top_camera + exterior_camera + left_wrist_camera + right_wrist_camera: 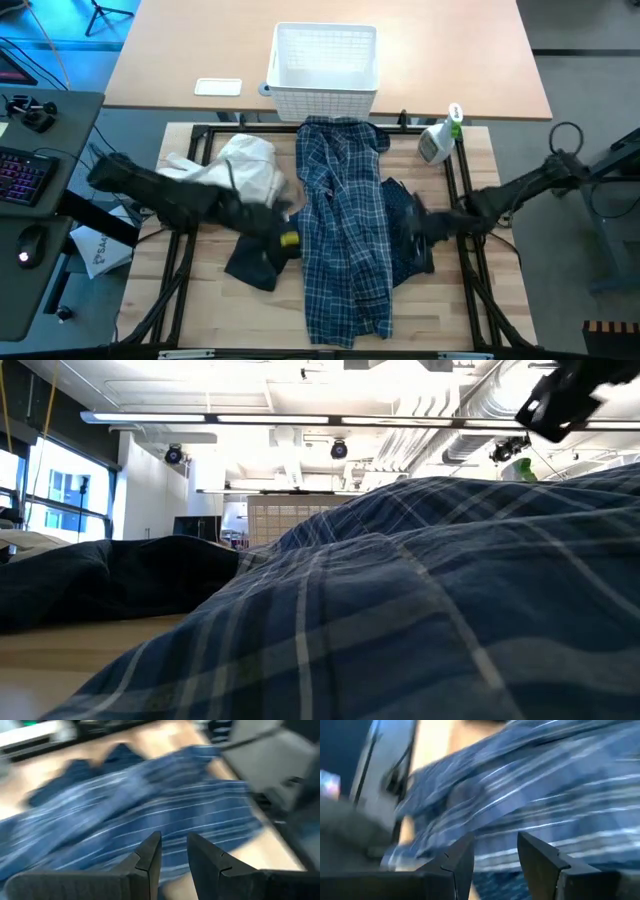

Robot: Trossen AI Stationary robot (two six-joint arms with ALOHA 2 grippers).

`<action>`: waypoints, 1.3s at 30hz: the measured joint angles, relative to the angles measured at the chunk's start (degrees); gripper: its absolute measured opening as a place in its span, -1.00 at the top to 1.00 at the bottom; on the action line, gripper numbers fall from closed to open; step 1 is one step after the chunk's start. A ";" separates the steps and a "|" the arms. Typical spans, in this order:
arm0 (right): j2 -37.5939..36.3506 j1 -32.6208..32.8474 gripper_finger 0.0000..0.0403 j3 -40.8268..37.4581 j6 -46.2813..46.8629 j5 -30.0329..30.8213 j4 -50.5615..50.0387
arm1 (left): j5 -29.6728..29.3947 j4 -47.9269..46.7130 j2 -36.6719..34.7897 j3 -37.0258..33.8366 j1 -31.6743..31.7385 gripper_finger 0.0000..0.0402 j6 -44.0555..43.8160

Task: Fold laundry
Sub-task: Fold the blue plaid flannel shirt

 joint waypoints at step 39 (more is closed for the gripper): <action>44.48 25.27 0.07 0.01 -57.38 14.15 38.18 | -22.25 17.58 45.47 11.54 -18.12 -0.18 20.00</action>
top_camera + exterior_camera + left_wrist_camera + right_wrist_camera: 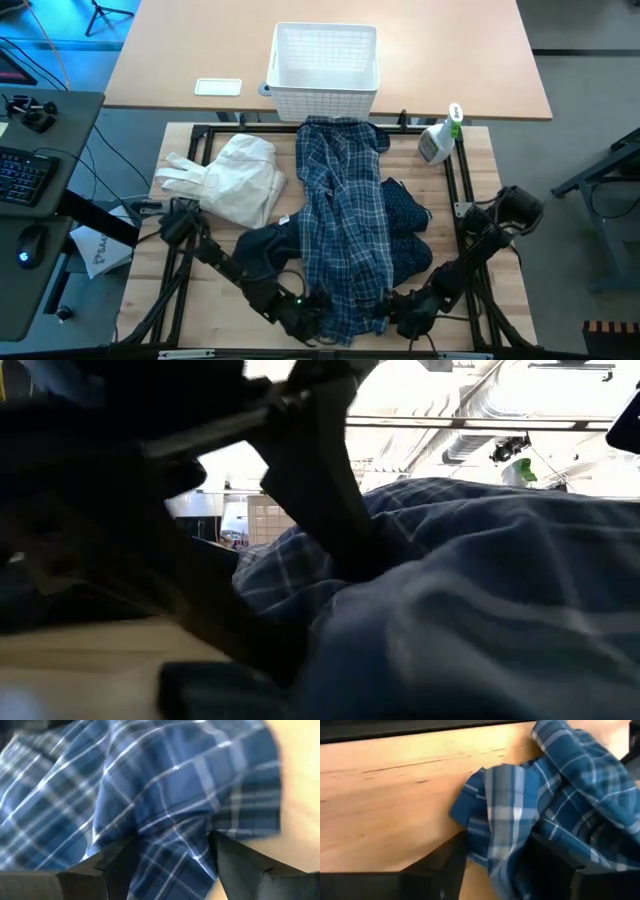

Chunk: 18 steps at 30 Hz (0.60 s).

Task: Fold laundry
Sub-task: Fold the blue plaid flannel shirt

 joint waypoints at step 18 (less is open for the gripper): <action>-0.30 -0.89 0.96 19.83 24.23 11.38 -18.33 | 3.63 -4.49 -4.77 9.14 0.24 0.96 -12.50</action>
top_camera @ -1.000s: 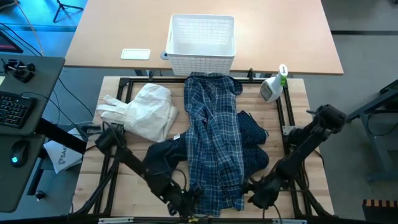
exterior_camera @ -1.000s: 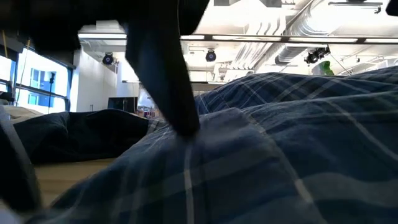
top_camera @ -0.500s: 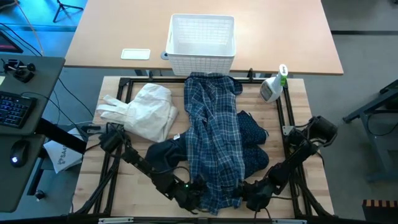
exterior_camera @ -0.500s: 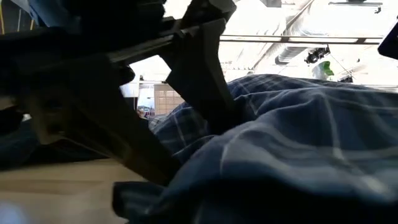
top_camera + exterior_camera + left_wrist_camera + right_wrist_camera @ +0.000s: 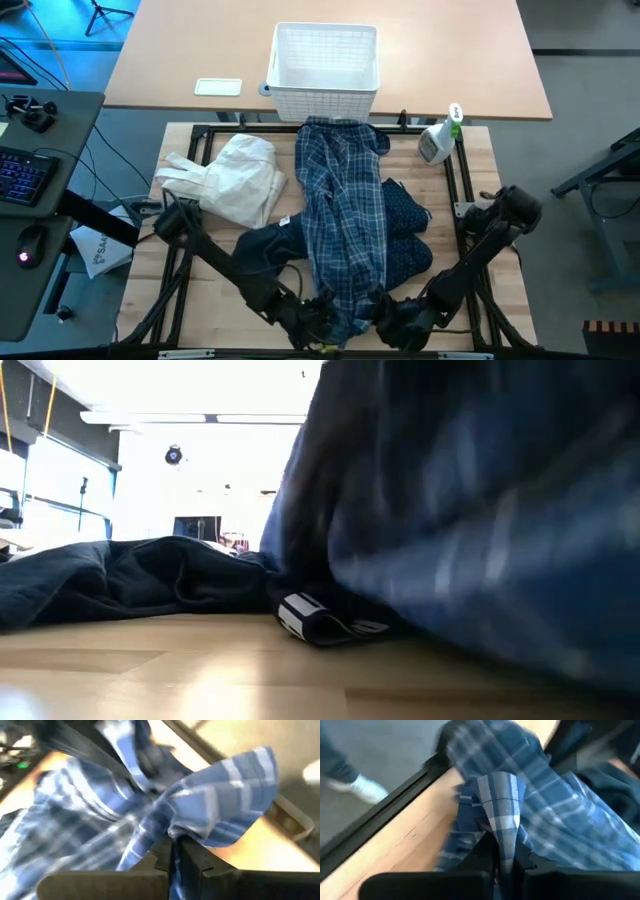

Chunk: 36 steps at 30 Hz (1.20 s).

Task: Fold laundry
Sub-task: Fold the blue plaid flannel shirt

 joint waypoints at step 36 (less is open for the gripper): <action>-10.18 2.36 1.00 -4.61 30.14 5.57 9.53 | -14.43 4.50 -10.02 1.90 -4.81 1.00 -50.14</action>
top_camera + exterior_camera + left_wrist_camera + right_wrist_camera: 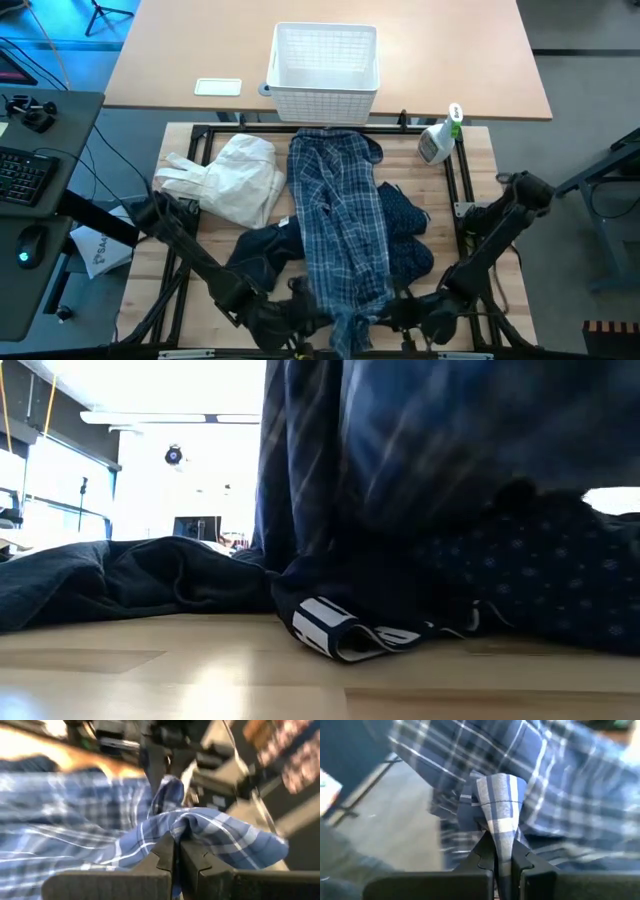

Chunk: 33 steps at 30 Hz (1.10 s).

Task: Fold laundry
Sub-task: Fold the blue plaid flannel shirt

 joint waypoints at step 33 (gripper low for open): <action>-22.10 -44.41 1.00 5.34 -16.34 -4.22 -34.16 | -17.95 -53.40 -11.35 1.26 29.42 1.00 -20.78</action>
